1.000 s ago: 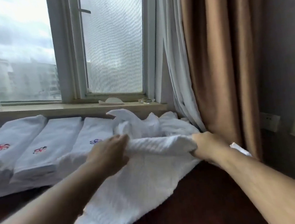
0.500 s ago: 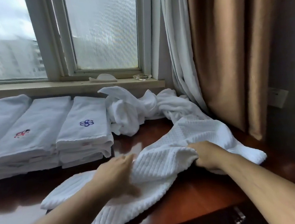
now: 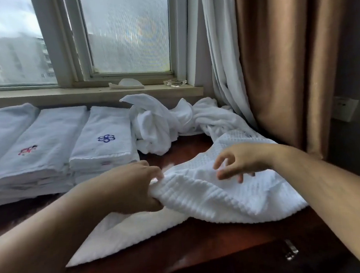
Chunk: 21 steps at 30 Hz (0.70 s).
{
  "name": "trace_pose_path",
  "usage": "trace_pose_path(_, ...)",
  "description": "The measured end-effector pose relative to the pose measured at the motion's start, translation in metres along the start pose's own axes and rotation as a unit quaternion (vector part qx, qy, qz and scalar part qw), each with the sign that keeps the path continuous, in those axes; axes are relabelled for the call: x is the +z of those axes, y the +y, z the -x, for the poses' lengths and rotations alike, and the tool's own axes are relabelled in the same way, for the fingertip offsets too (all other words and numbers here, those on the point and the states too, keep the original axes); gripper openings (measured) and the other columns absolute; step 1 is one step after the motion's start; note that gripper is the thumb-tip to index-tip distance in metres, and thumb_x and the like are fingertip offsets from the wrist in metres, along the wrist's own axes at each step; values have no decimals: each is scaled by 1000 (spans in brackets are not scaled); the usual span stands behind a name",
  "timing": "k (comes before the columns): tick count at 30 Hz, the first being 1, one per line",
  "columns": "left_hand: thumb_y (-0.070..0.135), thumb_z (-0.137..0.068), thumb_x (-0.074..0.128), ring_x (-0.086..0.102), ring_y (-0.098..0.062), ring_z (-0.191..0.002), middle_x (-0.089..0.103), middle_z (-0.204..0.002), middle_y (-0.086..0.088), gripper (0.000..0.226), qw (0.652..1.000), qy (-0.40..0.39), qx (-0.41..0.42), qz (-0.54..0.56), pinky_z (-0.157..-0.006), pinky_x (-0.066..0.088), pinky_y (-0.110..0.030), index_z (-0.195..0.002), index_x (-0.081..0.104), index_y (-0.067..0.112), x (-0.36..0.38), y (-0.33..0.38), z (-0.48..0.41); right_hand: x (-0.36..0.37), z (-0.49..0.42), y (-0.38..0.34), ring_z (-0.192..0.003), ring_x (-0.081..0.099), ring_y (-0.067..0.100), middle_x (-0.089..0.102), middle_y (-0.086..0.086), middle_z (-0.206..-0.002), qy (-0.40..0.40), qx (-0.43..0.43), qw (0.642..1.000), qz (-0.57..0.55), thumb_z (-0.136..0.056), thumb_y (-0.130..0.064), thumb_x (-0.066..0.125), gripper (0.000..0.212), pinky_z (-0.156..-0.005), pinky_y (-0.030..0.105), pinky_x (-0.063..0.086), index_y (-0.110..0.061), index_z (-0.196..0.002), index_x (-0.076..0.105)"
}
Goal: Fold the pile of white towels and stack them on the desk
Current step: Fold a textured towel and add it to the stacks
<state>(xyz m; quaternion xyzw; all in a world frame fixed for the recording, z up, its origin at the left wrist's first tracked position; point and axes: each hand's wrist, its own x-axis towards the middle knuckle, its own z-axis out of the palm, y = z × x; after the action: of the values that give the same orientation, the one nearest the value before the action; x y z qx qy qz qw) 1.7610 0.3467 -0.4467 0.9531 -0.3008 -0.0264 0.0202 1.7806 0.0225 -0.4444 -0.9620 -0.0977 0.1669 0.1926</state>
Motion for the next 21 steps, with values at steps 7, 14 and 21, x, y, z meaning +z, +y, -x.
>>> trace_pose_path(7, 81, -62, 68, 51, 2, -108, 48, -123, 30, 79, 998, 21, 32, 57, -86, 43, -22, -132, 43, 52, -27, 4, 20, 41, -57, -41, -89, 64, 7, 68, -13, -95, 127, -64, 990, 25, -98, -36, 57, 17, -79, 25, 53, -32, -104, 72)
trace_pose_path(14, 66, -97, 44, 69, -11, -71, 73, -104, 8, 41, 931, -147, -44, 331, -58, 48, -20, -120, 63, 38, -22, -24, 31, 73, -89, -65, -59, 48, 6, 53, -13, -65, 60, -48, 997, 25, -95, -51, 50, 43, -67, 28, 41, -20, -67, 54)
trace_pose_path(21, 50, -99, 50, 54, -20, -118, 58, -134, 3, 42, 978, -138, -148, 55, -90, 42, -31, -136, 57, 31, 42, -19, 2, 53, -74, -78, -50, 65, 18, 68, 3, -70, -35, 77, 970, 227, -93, -54, 56, 44, -54, 26, 51, -15, -74, 64)
